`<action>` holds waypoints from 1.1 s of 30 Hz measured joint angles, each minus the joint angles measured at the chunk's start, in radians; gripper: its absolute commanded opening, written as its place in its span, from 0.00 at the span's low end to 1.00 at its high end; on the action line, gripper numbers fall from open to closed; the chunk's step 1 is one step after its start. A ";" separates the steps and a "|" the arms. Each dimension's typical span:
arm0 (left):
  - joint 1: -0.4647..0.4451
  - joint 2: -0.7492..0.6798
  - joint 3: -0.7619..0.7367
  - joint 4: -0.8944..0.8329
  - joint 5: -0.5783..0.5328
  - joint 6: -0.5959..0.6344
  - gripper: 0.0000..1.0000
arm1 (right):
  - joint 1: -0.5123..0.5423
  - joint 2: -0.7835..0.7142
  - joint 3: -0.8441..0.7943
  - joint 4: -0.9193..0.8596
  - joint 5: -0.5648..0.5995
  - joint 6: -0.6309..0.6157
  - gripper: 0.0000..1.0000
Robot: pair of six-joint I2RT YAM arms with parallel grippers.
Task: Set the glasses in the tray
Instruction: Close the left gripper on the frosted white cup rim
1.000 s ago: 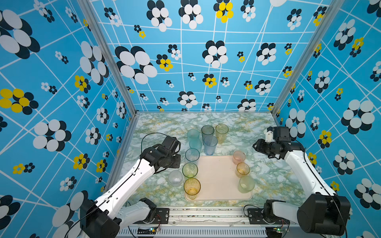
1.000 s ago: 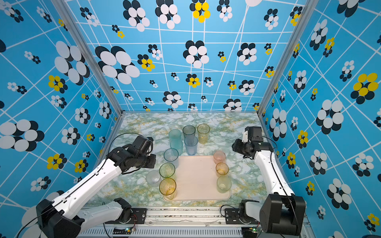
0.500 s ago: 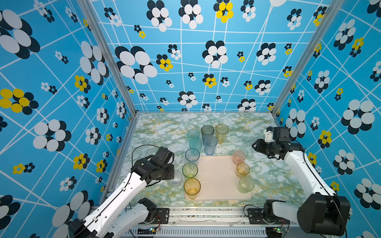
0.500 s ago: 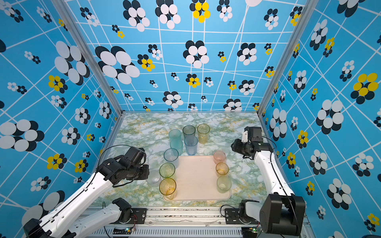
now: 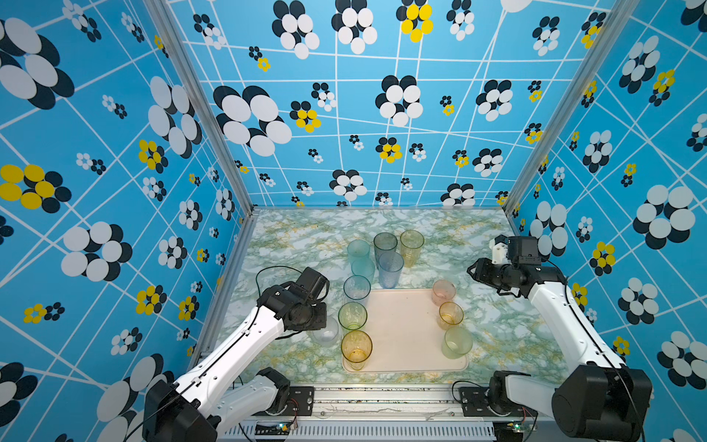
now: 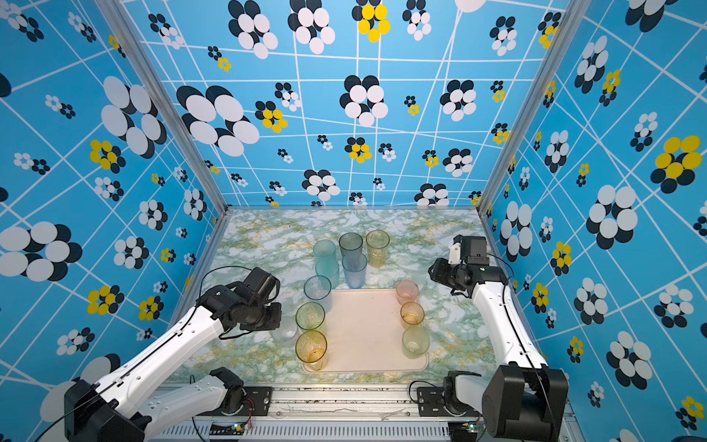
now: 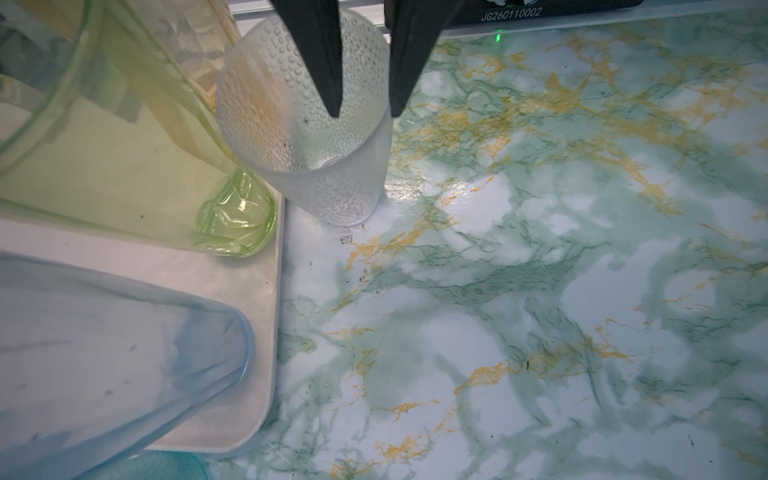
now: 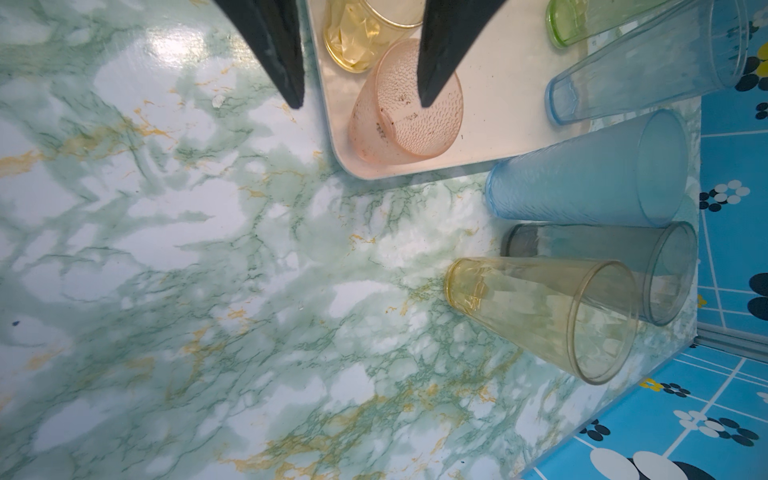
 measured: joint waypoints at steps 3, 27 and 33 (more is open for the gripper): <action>0.011 0.005 0.000 0.002 0.000 0.009 0.22 | 0.000 0.000 0.000 0.000 0.000 0.000 0.47; 0.017 0.113 0.000 0.010 0.017 0.042 0.17 | 0.000 0.000 0.000 0.000 -0.004 0.000 0.46; 0.016 0.120 0.000 0.014 0.023 0.044 0.14 | 0.000 0.000 -0.002 0.000 -0.004 -0.001 0.47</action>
